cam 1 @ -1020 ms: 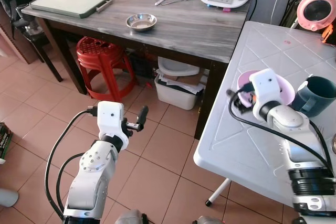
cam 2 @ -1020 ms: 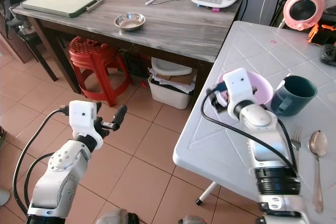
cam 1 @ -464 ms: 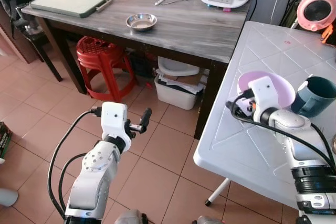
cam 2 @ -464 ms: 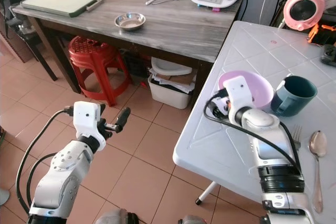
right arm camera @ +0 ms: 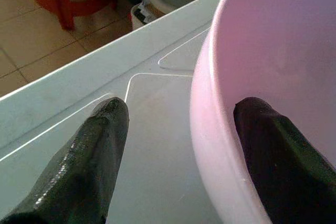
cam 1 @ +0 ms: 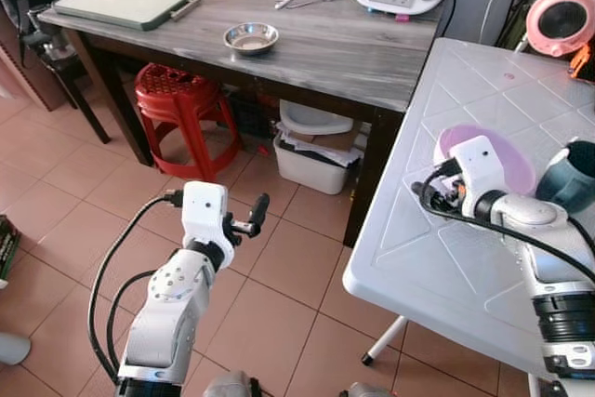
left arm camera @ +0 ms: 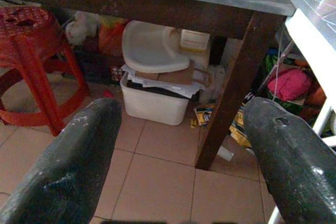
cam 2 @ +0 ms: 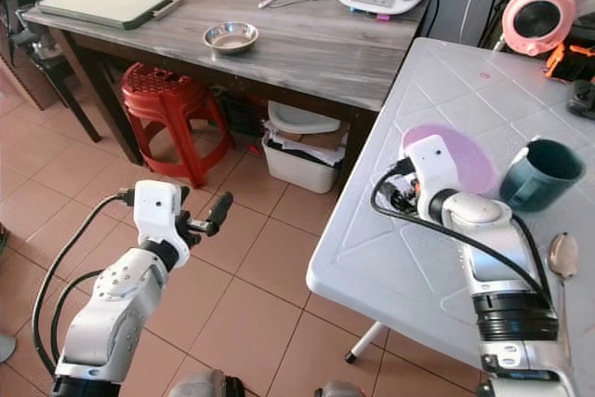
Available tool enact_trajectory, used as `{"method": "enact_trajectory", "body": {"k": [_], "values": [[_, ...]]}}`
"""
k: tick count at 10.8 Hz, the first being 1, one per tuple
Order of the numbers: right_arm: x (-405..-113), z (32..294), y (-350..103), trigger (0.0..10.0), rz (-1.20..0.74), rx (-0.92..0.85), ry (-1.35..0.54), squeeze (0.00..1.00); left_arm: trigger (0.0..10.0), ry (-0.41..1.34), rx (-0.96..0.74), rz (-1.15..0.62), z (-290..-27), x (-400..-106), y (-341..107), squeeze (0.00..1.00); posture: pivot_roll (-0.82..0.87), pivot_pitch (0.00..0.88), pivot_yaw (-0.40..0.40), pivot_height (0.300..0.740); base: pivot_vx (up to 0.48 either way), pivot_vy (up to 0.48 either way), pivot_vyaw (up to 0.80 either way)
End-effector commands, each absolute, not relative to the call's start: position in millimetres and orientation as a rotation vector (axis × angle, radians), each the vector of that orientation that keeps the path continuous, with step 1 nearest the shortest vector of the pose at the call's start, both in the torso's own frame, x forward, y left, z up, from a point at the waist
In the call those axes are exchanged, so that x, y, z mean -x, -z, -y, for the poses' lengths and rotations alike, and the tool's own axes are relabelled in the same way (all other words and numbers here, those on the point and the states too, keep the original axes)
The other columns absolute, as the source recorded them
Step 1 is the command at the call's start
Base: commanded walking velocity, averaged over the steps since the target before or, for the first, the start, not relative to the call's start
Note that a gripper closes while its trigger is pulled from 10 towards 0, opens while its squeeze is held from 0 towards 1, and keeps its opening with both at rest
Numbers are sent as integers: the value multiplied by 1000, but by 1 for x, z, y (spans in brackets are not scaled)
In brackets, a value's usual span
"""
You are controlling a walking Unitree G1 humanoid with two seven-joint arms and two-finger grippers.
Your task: Setting the table
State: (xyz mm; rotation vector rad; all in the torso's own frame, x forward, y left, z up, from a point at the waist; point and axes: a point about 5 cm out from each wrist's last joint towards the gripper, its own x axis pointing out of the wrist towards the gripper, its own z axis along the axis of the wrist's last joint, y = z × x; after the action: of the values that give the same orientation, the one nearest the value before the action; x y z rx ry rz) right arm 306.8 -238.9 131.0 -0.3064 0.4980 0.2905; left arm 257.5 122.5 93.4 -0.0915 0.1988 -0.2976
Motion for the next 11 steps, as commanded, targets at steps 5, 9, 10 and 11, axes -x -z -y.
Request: {"method": "enact_trajectory", "body": {"k": [5, 9, 10, 11], "values": [[-301, 240, -116, 0, -590, 274, -332, 0, 10000, 298, 78, -208, -120, -263, -93, 0, -73, 0, 14, 740, 0, 0, 0], [-307, 238, -123, 10000, -519, 303, -329, 0, 10000, 304, 71, -219, -119, -264, -91, 0, -76, 0, 14, 740, 0, 0, 0], [-307, 238, -124, 10000, -510, 311, -315, 1000, 10000, 307, 68, -225, -118, -264, -90, 0, -77, 0, 15, 740, 0, 0, 0], [-311, 240, -127, 10000, -492, 338, -302, 1000, 10000, 310, 66, -230, -118, -265, -89, 0, -77, 0, 15, 740, 0, 0, 0]]}}
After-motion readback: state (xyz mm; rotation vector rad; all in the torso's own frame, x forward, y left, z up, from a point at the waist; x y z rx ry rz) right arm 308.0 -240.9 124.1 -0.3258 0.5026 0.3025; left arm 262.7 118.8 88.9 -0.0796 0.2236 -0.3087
